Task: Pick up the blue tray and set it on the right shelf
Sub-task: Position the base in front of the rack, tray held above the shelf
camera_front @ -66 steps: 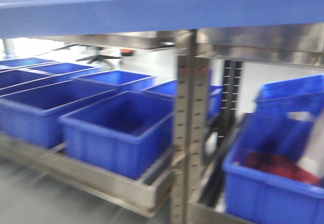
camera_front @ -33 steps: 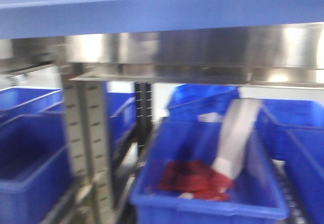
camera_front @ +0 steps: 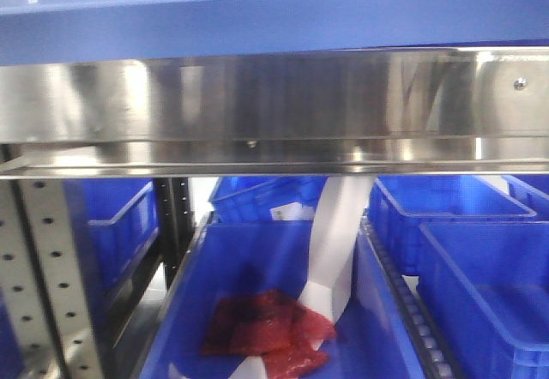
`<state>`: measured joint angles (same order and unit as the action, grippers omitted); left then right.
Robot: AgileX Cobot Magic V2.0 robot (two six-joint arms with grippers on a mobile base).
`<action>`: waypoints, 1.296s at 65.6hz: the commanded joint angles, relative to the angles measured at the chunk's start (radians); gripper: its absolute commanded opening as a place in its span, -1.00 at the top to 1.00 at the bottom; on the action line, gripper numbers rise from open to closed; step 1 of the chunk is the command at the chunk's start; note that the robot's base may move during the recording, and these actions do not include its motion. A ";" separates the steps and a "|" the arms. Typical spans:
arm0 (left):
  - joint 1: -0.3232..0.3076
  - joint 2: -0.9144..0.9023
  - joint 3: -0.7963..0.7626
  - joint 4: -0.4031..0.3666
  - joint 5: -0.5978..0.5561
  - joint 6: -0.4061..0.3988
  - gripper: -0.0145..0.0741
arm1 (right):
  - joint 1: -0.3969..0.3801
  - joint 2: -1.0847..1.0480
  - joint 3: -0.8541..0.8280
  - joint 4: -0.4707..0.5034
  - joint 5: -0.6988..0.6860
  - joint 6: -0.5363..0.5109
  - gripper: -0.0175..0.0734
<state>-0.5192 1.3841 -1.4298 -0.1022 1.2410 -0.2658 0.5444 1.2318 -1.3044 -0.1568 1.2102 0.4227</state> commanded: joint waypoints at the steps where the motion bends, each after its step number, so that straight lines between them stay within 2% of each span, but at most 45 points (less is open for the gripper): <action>1: -0.014 -0.032 -0.027 -0.041 0.098 0.033 0.76 | 0.004 -0.027 -0.025 -0.014 -0.073 -0.032 0.49; 85: -0.014 -0.032 -0.027 -0.041 0.098 0.033 0.76 | 0.004 -0.027 -0.025 -0.014 -0.073 -0.032 0.49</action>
<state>-0.5192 1.3841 -1.4298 -0.1022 1.2428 -0.2658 0.5444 1.2318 -1.3044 -0.1568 1.2102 0.4227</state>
